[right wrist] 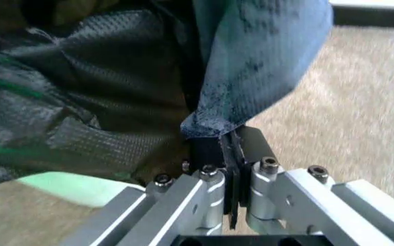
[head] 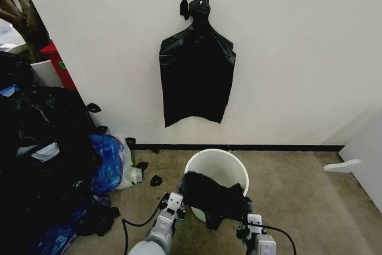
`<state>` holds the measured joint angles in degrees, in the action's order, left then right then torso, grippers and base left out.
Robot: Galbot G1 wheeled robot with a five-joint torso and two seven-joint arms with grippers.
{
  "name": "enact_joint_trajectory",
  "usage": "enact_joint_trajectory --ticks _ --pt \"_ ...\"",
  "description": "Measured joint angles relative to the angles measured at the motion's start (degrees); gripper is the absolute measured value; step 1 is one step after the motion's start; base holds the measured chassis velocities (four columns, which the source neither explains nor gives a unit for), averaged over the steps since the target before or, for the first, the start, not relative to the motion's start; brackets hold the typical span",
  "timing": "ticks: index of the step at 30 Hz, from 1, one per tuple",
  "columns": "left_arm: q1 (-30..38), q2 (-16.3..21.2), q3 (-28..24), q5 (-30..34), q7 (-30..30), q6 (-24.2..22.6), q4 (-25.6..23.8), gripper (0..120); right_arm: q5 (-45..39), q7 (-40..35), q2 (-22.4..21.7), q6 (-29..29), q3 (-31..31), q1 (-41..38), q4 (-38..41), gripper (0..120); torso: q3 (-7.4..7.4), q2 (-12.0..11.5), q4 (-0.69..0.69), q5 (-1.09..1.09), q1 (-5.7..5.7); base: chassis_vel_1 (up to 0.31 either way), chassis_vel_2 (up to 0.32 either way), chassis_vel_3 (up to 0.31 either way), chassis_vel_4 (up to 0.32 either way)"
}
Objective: Place the garbage bag over the trash bin.
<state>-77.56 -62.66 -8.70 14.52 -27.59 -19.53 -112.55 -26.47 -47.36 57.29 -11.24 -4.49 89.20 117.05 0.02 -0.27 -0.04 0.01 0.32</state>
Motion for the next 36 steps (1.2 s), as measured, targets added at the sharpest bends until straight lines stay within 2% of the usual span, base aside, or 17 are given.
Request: enact_joint_trajectory --ticks 6,10,11,12,18,19,20,21,25,28,29,31,33,36 --pt "0.1 -1.01 0.09 -0.69 -1.06 0.47 1.75 0 2.96 5.23 -0.26 0.22 0.82 -0.34 -3.1 0 0.0 0.0 0.0 0.0 0.0 0.0 0.0 0.0 0.0" --pt "-0.58 -0.85 0.52 -0.81 -2.45 0.78 1.37 0 3.67 6.17 -0.52 0.03 1.4 0.28 -3.39 13 0.0 0.0 0.0 0.0 0.0 0.0 0.0 0.0 0.0" --pt "-0.88 -0.59 0.78 -0.81 -2.75 0.78 0.82 5 3.6 6.18 -0.66 0.03 1.47 0.63 -2.8 18 0.0 0.0 0.0 0.0 0.0 0.0 0.0 0.0 0.0" --pt "-0.88 -0.59 0.78 -0.81 -2.75 0.78 0.82 5 3.6 6.18 -0.66 0.03 1.47 0.63 -2.8 18 0.0 0.0 0.0 0.0 0.0 0.0 0.0 0.0 0.0" --pt "-3.81 3.27 3.37 -1.32 -6.25 -2.31 -4.3 29 1.87 3.68 -3.62 -2.62 1.96 6.66 6.01 43 0.0 0.0 0.0 -0.02 0.0 0.0 0.0 0.0 0.0" --pt "-3.81 3.27 3.37 -1.32 -6.25 -2.31 -4.3 29 1.87 3.68 -3.62 -2.62 1.96 6.66 6.01 43 0.0 0.0 0.0 -0.02 0.0 0.0 0.0 0.0 0.0" --pt "-4.35 3.92 3.78 -1.34 -6.66 -2.88 -5.12 33 1.72 3.22 -4.12 -3.04 1.97 7.77 7.39 48 0.0 0.0 0.0 -0.01 0.0 0.0 0.0 0.0 0.0" --pt "-5.78 5.26 4.75 -1.34 -7.43 -3.96 -7.17 40 1.65 2.26 -5.12 -3.67 2.0 9.98 10.4 53 0.0 0.0 0.0 -0.02 0.0 0.0 0.0 0.0 0.0" --pt "-9.44 8.15 6.83 -1.1 -8.08 -4.8 -12.69 55 2.16 0.0 -7.0 -4.92 1.66 14.24 17.75 70 -0.01 0.0 0.0 -0.02 0.0 0.0 0.0 0.0 0.0" --pt "-10.35 8.7 7.39 -0.92 -8.08 -4.94 -14.17 60 2.46 -0.41 -7.32 -5.19 1.58 14.94 19.23 75 -0.01 0.0 0.0 -0.01 0.0 0.0 0.0 0.0 0.0" --pt "-11.31 9.22 7.94 -0.64 -8.08 -5.05 -16.0 68 2.9 -0.73 -7.67 -5.34 1.55 15.47 20.73 81 -0.01 0.0 0.01 -0.01 0.0 0.0 0.0 0.0 0.0" --pt "-12.03 9.53 8.58 -0.07 -8.07 -5.04 -17.93 76 4.45 -0.77 -7.76 -4.79 1.98 15.71 22.61 90 -0.01 0.0 0.01 0.0 0.0 0.0 0.0 0.0 0.0" --pt "-11.36 9.09 8.82 0.47 -7.92 -4.63 -17.75 85 6.45 -0.2 -7.34 -3.49 2.45 15.49 22.99 97 -0.01 0.0 0.01 0.0 0.0 0.0 0.0 0.0 0.0" --pt "-10.26 8.31 8.86 1.15 -7.61 -4.09 -16.42 91 8.65 0.82 -6.77 -2.09 2.76 14.98 22.99 99 -0.01 0.0 -0.01 0.0 0.0 0.0 0.0 0.0 0.0"
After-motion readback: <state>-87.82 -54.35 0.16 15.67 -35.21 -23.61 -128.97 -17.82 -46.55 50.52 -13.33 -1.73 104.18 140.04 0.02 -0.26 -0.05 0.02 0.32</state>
